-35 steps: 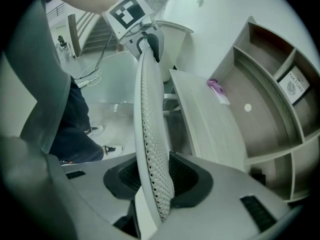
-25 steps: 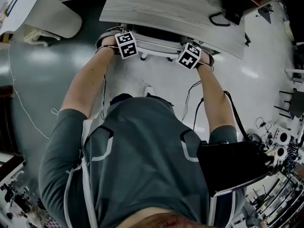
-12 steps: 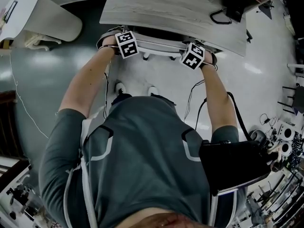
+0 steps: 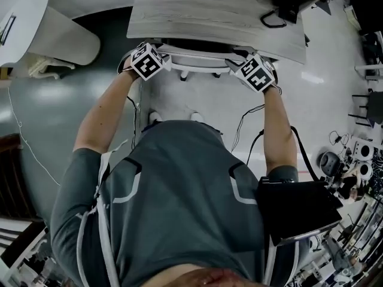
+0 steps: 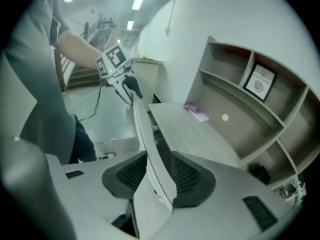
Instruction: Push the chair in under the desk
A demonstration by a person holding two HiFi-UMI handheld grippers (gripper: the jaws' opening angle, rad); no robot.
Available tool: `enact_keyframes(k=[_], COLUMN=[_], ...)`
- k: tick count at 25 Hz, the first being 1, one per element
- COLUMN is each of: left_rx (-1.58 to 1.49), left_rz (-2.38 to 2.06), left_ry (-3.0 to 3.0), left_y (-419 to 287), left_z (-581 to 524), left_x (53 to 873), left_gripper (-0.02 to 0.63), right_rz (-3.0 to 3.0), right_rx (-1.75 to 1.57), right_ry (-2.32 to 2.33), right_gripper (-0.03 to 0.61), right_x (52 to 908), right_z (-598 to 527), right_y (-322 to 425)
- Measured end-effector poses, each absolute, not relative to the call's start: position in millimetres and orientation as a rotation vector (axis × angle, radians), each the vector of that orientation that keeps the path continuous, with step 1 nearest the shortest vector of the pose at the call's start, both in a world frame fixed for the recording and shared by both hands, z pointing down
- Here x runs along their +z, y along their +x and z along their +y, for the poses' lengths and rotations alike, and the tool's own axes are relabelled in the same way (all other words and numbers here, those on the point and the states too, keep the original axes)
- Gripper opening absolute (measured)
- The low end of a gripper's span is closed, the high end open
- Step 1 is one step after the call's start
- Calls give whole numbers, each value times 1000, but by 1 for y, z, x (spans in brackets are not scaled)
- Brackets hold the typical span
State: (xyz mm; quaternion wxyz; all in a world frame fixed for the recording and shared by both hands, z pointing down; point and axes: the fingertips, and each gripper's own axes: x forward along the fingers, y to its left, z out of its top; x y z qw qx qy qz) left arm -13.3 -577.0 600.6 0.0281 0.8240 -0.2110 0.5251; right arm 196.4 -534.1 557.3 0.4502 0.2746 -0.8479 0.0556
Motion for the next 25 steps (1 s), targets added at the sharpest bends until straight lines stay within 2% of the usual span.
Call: enact_keyframes(k=[4, 9, 15, 19, 25], left_rx=[1457, 915, 400, 204, 197], left_rz=[-778, -924, -1098, -1152, -1225], left_ry=[2602, 2732, 2718, 2715, 2758], left_y=[-30, -42, -81, -98, -107], left_z=[-587, -597, -603, -595, -581], left_x=[565, 484, 399, 359, 322], left_gripper=[171, 140, 69, 15, 9], right_rz=[-2189, -2219, -2331, -2363, -2387], right_rx=[233, 257, 238, 196, 111], right_ry=[913, 1220, 1560, 1706, 1821], right_gripper=[167, 115, 63, 48, 38], right_x=[516, 465, 385, 342, 291], right_z=[-543, -556, -556, -549, -541], right_y=[187, 186, 184, 184, 179])
